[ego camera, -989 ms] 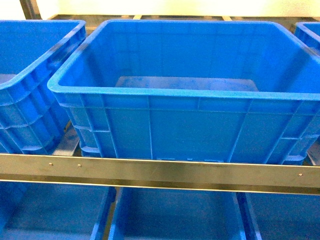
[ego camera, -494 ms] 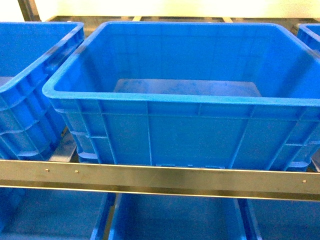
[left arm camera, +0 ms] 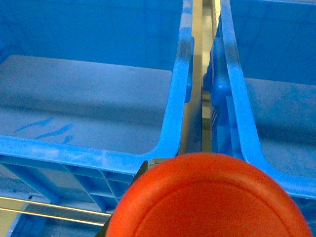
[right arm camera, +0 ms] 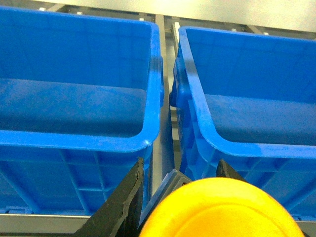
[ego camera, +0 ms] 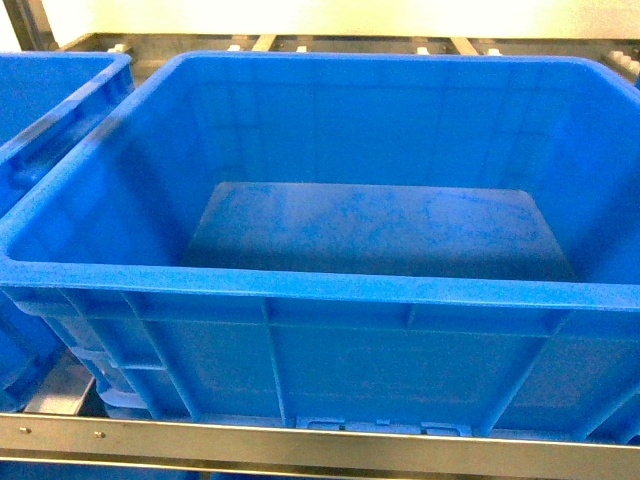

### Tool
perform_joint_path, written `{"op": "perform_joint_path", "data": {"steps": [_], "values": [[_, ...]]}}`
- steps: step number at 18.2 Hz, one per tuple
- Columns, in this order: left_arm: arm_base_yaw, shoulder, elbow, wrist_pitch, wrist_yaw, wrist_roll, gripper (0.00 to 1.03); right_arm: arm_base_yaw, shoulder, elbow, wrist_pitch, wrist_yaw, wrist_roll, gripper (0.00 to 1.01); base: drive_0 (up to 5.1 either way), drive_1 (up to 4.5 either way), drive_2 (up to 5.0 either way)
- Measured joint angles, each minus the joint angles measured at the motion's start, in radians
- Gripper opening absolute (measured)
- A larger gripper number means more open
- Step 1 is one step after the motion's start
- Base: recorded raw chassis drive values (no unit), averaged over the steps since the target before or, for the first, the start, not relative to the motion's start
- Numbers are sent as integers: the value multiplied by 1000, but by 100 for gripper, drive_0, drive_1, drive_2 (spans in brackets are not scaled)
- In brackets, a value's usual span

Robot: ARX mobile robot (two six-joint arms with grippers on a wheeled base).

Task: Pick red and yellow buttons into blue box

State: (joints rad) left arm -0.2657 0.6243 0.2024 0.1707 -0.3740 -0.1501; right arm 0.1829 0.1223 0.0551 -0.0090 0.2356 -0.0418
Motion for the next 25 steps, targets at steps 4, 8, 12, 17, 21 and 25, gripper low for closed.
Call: {"op": "perform_joint_path", "data": {"steps": [4,8,12,17,21,25], "values": [[0,-1,0,-6,0,0,25,-1,15,0,32,-4,0,39,0,0,0],[0,-1,0,-6,0,0,25,-19,174,63,77,-35,1,39,0,0,0],[0,-1,0,-6,0,0,25,1,372,233,188,-43,1,39,0,0,0],[0,-1,0,-6,0,0,25,181,725,456,227,-81,-15,39,0,0,0],[0,-1,0,-6,0,0,25,235,973,615,196,-107,-37,39,0,0,0],[0,-1,0,-6,0,0,25,280,1208,724,120,-143,-61,39,0,0,0]]}}
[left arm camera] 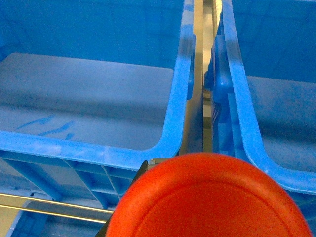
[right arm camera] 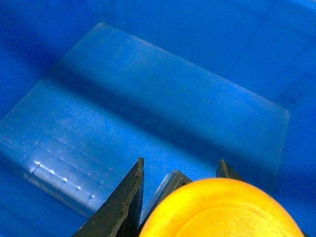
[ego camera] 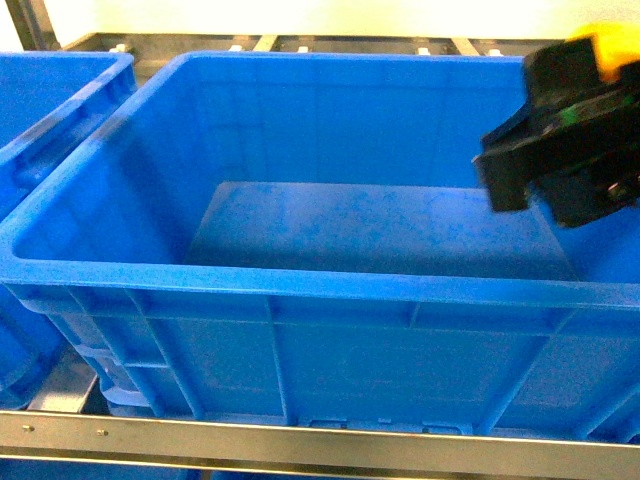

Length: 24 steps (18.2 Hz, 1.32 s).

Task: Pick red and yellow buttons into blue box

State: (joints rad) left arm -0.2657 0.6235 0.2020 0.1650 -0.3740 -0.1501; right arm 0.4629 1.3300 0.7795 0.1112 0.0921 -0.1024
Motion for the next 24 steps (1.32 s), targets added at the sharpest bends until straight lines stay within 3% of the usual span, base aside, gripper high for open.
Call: {"op": "perform_joint_path", "data": {"steps": [3,8,12,14,15,16,18,21,24], "values": [[0,0,0,0,0,0,25,29,116,86,-56,-11,-4,39,0,0,0],[0,0,0,0,0,0,25,29,214,147,-126,-14,-5,39,0,0,0],[0,0,0,0,0,0,25,13,214,148,-105,-18,-17,76,0,0,0],[0,0,0,0,0,0,25,-2,202,148,-100,-32,4,96,0,0,0],[0,0,0,0,0,0,25,-16,185,143,-80,-42,15,100,0,0,0],[0,0,0,0,0,0,25,-42,145,122,-40,-40,32,97,0,0,0],[0,0,0,0,0,0,25,-80,79,87,8,-32,31,98,0,0,0],[0,0,0,0,0,0,25,-214,-111,-13,109,-48,22,98,0,0,0],[0,0,0,0,0,0,25,-383,-277,-151,238,-74,51,98,0,0,0]]}}
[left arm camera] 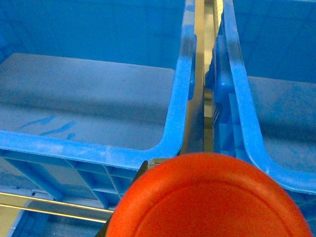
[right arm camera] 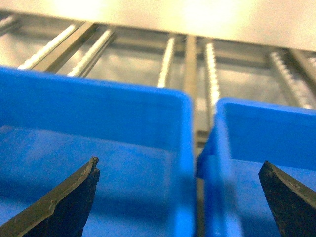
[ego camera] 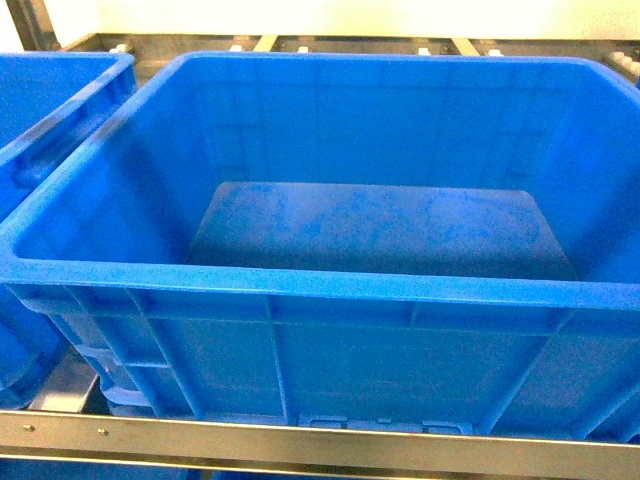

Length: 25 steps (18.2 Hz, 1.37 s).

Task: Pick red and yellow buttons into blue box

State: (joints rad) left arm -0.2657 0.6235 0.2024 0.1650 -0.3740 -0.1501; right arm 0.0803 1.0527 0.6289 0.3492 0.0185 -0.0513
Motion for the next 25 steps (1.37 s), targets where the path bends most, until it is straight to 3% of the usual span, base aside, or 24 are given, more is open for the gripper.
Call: {"op": "perform_joint_path", "data": {"steps": [2,3,6,7,8,10,15,18,22,25], "values": [[0,0,0,0,0,0,25,-103,-114,-95,90,-28,35,98,0,0,0],[0,0,0,0,0,0,25,-177,-194,-151,113,-65,58,98,0,0,0],[0,0,0,0,0,0,25,-312,-300,-219,87,-130,108,98,0,0,0],[0,0,0,0,0,0,25,-373,-377,-258,58,-161,139,98,0,0,0],[0,0,0,0,0,0,25,-396,-453,-292,23,-179,161,98,0,0,0],[0,0,0,0,0,0,25,-395,-623,-361,-101,-222,187,98,0,0,0],[0,0,0,0,0,0,25,-369,-842,-407,-284,-197,194,98,0,0,0],[0,0,0,0,0,0,25,-317,-878,-429,-313,-150,188,98,0,0,0],[-11,0,7,-7,-2,1,25,-316,-878,-429,-312,-143,185,98,0,0,0],[-15,22,89,-4,-3,12,25,-316,-878,-429,-312,-143,185,98,0,0,0]]}}
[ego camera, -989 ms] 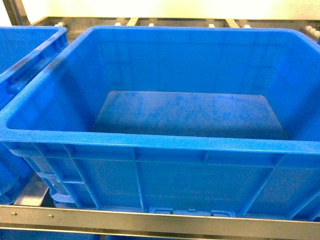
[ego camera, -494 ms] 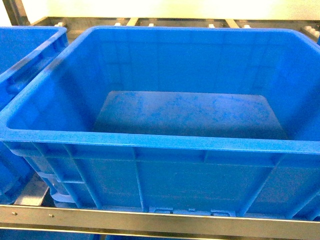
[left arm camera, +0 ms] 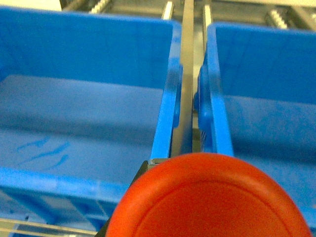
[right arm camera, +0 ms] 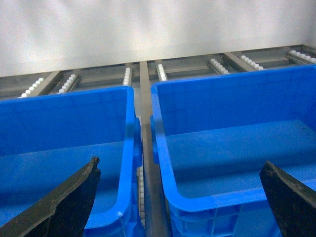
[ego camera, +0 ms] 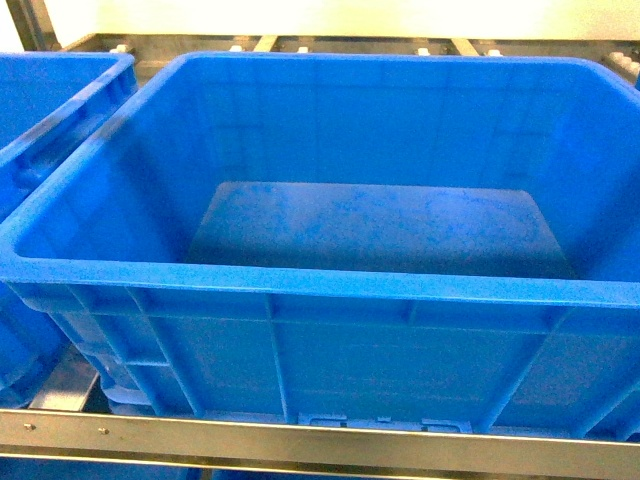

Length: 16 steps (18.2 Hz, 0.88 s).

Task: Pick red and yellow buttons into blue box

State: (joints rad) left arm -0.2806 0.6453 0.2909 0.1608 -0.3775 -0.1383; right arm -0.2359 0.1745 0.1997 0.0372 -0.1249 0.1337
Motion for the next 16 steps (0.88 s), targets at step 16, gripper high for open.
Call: {"op": "perform_joint_path", "data": {"steps": [16], "values": [[-68,946,722,-221,327,72,25,0,0,0,0,0,0,98,0,0,0]]}}
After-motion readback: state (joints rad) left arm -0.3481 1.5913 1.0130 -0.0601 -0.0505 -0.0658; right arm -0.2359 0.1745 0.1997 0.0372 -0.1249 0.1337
